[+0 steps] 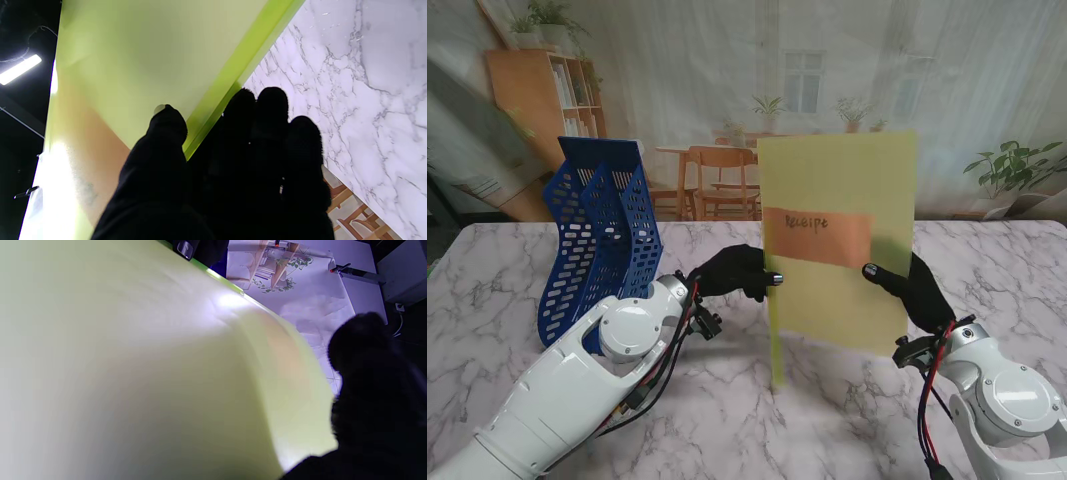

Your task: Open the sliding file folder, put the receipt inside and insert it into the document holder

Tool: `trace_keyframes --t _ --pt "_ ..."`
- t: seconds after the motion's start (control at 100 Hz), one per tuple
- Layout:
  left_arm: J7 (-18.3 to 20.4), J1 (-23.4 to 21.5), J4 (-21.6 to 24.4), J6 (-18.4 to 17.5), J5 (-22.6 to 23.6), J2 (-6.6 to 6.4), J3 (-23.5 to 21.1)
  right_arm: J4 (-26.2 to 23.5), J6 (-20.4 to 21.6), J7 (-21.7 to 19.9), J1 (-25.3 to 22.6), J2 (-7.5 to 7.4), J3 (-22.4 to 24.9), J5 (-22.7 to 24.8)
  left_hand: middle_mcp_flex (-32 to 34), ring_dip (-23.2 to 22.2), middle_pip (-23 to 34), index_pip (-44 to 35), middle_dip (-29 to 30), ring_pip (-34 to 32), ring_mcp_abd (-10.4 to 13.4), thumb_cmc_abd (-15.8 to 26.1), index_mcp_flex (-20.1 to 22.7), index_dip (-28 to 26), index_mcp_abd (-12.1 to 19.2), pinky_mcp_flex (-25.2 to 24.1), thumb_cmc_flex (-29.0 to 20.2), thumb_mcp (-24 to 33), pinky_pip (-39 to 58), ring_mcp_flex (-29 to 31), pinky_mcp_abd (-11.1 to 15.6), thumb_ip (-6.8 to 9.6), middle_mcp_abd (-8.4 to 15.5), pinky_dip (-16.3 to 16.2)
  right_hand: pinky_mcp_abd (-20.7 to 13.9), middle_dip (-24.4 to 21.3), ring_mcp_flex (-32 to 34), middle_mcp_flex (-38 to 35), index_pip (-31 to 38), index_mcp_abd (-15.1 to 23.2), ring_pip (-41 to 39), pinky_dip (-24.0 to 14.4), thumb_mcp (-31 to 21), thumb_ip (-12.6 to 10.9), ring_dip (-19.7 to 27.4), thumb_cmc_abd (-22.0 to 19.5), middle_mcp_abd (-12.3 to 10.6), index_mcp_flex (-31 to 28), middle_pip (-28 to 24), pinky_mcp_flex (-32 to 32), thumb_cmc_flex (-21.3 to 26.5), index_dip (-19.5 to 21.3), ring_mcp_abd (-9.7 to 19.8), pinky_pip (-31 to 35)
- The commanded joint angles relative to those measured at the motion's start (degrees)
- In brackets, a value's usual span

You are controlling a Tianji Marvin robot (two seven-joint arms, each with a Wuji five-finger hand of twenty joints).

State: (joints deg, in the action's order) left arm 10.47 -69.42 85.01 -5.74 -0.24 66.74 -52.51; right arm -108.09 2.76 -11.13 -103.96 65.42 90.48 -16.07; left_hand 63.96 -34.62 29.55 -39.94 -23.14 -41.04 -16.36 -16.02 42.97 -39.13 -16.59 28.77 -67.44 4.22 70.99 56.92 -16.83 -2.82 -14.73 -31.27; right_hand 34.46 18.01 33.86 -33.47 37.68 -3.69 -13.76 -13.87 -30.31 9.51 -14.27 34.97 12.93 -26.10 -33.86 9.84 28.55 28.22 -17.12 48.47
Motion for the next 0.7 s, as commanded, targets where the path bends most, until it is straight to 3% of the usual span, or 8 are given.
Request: trace_keyframes --t 0.0,0.15,0.21,0.24,0.28,0.4,0.57,0.69 --pt "1.6 1.3 0.3 0.5 0.1 -0.29 -0.1 0.4 0.4 -0.4 0.2 -0.17 -0.1 0.7 2.4 -0.1 1.0 -2.7 -0.2 -2.1 -0.9 1.3 2.7 -1.1 0.8 1.3 -2.7 5.5 3.2 2.4 6.6 1.92 -0.5 -1.6 1.9 0.4 2.3 -2.1 -4.3 -0.5 2.2 -0.5 2.3 -1.2 0.0 -0.3 -2.4 0.6 -0.2 0.7 -1.5 -3.8 0.3 -0.5" --pt "3.9 2.7 1.0 1.6 -0.2 -0.78 -0.3 0.1 -1.0 -0.6 1.5 -0.21 -0.3 1.0 2.5 -0.1 1.0 -2.7 -0.2 -2.1 -1.0 1.2 2.7 -1.1 0.7 1.4 -2.6 5.8 3.2 2.4 6.5 1.86 -0.5 -1.6 2.6 4.3 6.9 -1.7 0.1 4.8 0.4 -3.6 -0.6 -1.8 -1.8 1.4 -4.1 -7.0 -7.5 5.7 3.2 -2.0 1.2 3.6" --pt "5.0 3.1 1.4 2.0 -0.4 -1.00 -0.5 0.0 -1.9 0.1 2.5 -0.07 -0.7 1.3 2.4 0.0 1.0 -2.7 -0.1 -2.0 -1.1 1.2 2.7 -1.1 0.6 1.2 -2.5 5.9 3.1 2.3 6.4 1.83 -0.6 -1.6 2.7 4.3 9.9 -3.6 4.5 7.5 -1.0 -5.4 -12.4 -1.5 -2.7 3.1 -4.1 -13.5 -6.7 8.9 3.3 2.2 2.0 6.8" --pt "5.2 3.3 1.5 2.0 -0.3 -1.10 -0.6 -0.1 -2.6 0.1 2.9 -0.06 -0.8 1.3 2.4 0.0 0.9 -2.7 -0.1 -2.0 -1.1 1.3 2.7 -1.1 0.7 1.2 -2.6 5.9 3.1 2.3 6.4 1.82 -0.6 -1.6 2.4 3.7 11.9 -5.4 9.9 9.6 -1.8 -5.8 -15.9 3.0 -3.1 3.6 -4.3 -14.5 -5.9 10.5 5.4 -1.0 2.4 8.3" --pt "5.7 3.5 1.8 2.1 -0.2 -1.24 -0.7 -0.3 -3.1 0.8 3.4 0.07 -1.2 1.7 2.4 0.0 0.9 -2.7 -0.1 -2.0 -1.1 1.3 2.7 -1.1 0.8 1.2 -2.5 6.0 3.1 2.3 6.5 1.81 -0.4 -1.6 2.2 2.6 15.0 -8.9 18.0 12.1 -3.1 -6.1 -19.6 4.6 -3.5 5.0 -4.4 -14.3 -5.0 13.5 8.1 -3.1 2.5 10.5" --pt "6.6 3.5 2.5 1.9 0.1 -1.60 -1.0 -0.4 -4.3 1.9 4.7 0.25 -2.6 2.5 2.3 0.2 0.8 -2.6 0.0 -1.8 -0.9 1.3 2.7 -1.1 1.0 1.1 -2.4 6.1 2.9 2.0 6.5 1.72 -0.4 -1.5 -2.2 0.1 28.8 -27.9 24.0 12.9 -9.5 -6.1 -24.1 3.8 -5.5 3.1 -4.7 -19.0 -4.8 24.3 15.1 0.3 5.1 18.3" --pt "6.3 3.1 2.9 1.7 0.1 -1.61 -1.3 0.7 -3.0 4.0 5.5 0.40 -4.9 5.8 2.2 0.2 0.8 -2.6 0.0 -1.8 -0.9 1.4 2.6 -1.1 1.0 0.8 -2.3 6.2 2.8 1.9 6.6 1.65 -0.3 -1.5 -13.7 2.2 37.4 -37.9 22.5 11.9 -15.7 -5.1 -29.5 4.1 -8.5 3.9 -6.7 -21.8 -6.3 33.3 16.7 -7.0 8.5 27.5" --pt "5.8 2.9 2.6 2.3 0.0 -1.40 -1.4 1.5 -1.8 6.0 5.7 0.53 -5.7 9.2 2.0 0.1 0.8 -2.4 -0.1 -1.9 -1.2 1.6 2.4 -0.9 0.8 0.5 -2.3 6.1 2.9 1.7 6.5 1.64 -0.5 -1.6 -15.8 8.5 40.9 -39.1 24.5 15.5 -23.3 -3.7 -31.3 4.2 -11.9 4.6 -6.3 -24.0 -9.6 40.3 17.1 -4.2 8.5 30.7"
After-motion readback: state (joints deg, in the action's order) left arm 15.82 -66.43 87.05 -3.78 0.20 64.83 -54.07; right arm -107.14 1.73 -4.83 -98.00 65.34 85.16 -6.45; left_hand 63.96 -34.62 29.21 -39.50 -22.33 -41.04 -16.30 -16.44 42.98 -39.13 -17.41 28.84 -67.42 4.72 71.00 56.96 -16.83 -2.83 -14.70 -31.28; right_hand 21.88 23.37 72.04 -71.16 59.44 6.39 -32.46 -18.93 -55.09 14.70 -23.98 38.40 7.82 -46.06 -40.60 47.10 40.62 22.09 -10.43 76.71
